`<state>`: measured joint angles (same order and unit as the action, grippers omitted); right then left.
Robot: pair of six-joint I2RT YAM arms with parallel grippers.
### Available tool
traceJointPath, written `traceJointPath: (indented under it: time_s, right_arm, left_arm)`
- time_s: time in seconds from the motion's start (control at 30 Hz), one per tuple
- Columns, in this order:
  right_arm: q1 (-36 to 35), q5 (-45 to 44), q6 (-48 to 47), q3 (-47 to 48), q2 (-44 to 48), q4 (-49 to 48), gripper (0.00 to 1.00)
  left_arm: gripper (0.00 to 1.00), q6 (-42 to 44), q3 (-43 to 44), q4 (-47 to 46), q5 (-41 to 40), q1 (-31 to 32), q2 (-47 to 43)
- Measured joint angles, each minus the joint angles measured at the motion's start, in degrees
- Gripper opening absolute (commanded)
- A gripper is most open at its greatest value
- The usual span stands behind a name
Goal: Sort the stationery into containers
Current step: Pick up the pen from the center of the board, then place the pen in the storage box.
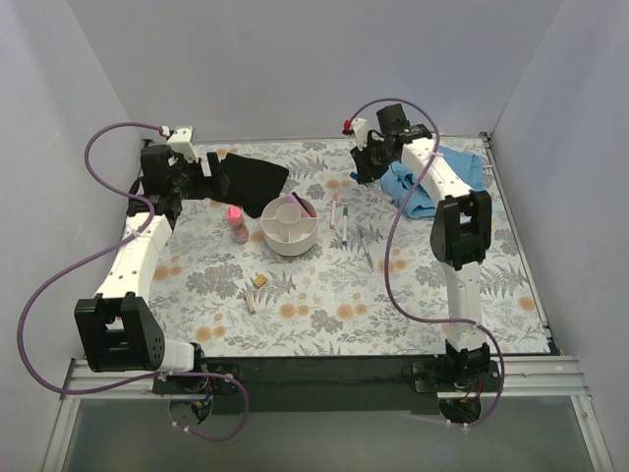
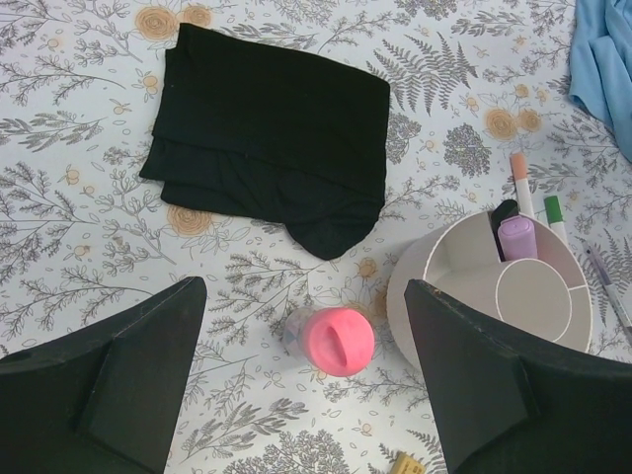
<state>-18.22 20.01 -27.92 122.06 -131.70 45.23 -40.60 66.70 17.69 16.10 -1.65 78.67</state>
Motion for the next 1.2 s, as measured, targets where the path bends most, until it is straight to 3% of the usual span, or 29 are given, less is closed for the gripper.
traceJointPath:
  time_s: [0.27, 0.37, 0.5, 0.6, 0.93, 1.2]
  right_arm:
    - [-0.72, 11.52, 9.57, -1.2, 16.94, -3.69, 0.01]
    - [-1.66, 14.4, 16.44, -10.56, 24.76, -12.81, 0.01]
    - [-4.55, 13.33, 25.66, -29.75, 35.63, -29.55, 0.01]
    - [-8.66, 10.58, 29.11, -36.09, 37.38, -38.03, 0.01]
    - [-18.34, 1.18, 31.08, -41.51, 36.54, -58.4, 0.01]
    - [-20.15, -4.44, 31.21, -59.63, 38.01, -76.85, 0.01]
  left_arm:
    - [0.82, -0.72, -0.2, -0.24, -0.57, 0.0, 0.0]
    - [0.82, -0.87, -0.66, -0.17, -0.76, 0.0, 0.0]
    - [0.82, -0.9, -0.66, -0.13, -1.27, 0.37, 0.0]
    - [0.82, -0.81, -0.66, -0.04, -1.46, 0.55, 0.0]
    - [0.82, -0.72, -0.63, 0.61, -2.19, 0.66, 0.0]
    - [0.82, -0.28, 0.68, 1.88, -3.45, 0.66, 0.04]
